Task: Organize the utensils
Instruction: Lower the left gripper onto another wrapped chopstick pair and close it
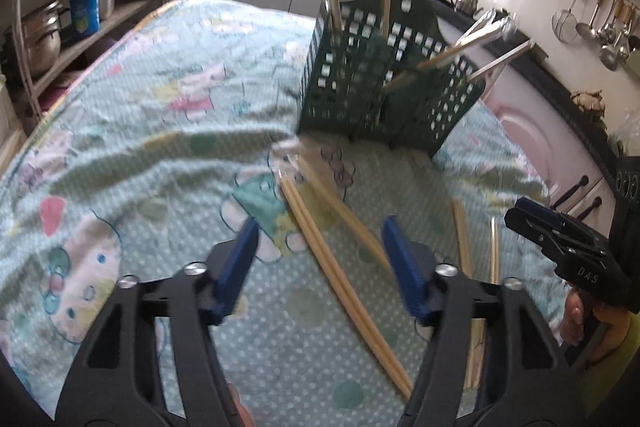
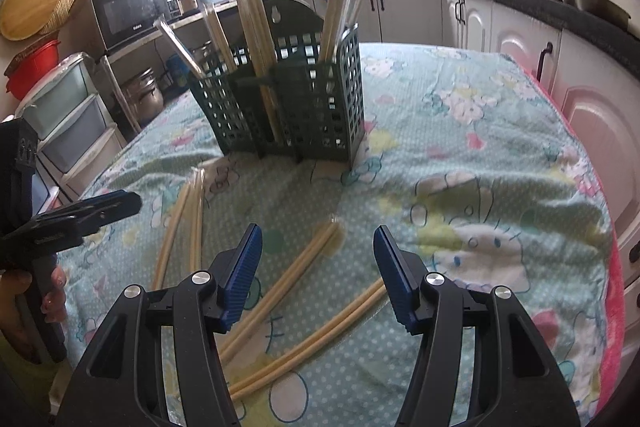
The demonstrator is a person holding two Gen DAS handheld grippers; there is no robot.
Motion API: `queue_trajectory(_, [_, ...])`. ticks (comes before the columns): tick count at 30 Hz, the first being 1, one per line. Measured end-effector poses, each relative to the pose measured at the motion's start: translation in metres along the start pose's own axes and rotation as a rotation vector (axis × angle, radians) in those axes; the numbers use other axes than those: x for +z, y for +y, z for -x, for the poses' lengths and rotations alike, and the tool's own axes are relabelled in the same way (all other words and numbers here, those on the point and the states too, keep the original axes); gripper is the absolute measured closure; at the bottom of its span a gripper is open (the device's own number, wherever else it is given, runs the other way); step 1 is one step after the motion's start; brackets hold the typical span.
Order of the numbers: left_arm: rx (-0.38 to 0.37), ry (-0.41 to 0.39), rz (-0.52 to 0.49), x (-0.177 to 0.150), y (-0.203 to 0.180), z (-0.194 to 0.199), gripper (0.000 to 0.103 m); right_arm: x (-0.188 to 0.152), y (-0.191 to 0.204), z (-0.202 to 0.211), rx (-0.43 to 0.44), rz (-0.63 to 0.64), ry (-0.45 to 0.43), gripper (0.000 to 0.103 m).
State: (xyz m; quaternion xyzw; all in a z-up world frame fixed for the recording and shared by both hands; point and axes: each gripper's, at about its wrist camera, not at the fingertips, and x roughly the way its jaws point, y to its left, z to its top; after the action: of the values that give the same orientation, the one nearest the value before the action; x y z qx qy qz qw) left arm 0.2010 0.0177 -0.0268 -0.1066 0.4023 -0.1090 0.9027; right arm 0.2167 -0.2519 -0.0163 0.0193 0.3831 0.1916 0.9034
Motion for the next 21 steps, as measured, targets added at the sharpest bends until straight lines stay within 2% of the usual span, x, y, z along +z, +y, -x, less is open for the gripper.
queue_trajectory(2, [-0.012,0.030,0.008,-0.004,0.001,-0.008,0.065,-0.003,-0.001,-0.004,0.001,-0.001,0.016,0.047])
queue_trajectory(5, [-0.011,0.062,0.016,-0.006,0.003,-0.020,0.074,-0.006,-0.001,-0.011,0.003,0.000,0.036,0.049])
queue_trajectory(11, [-0.001,0.112,0.051,-0.004,0.010,-0.040,0.078,-0.005,-0.003,-0.026,0.013,-0.002,0.084,0.055])
queue_trajectory(21, [0.007,0.132,0.093,0.015,0.016,-0.056,0.079,0.002,-0.012,-0.056,0.030,-0.062,0.162,0.061])
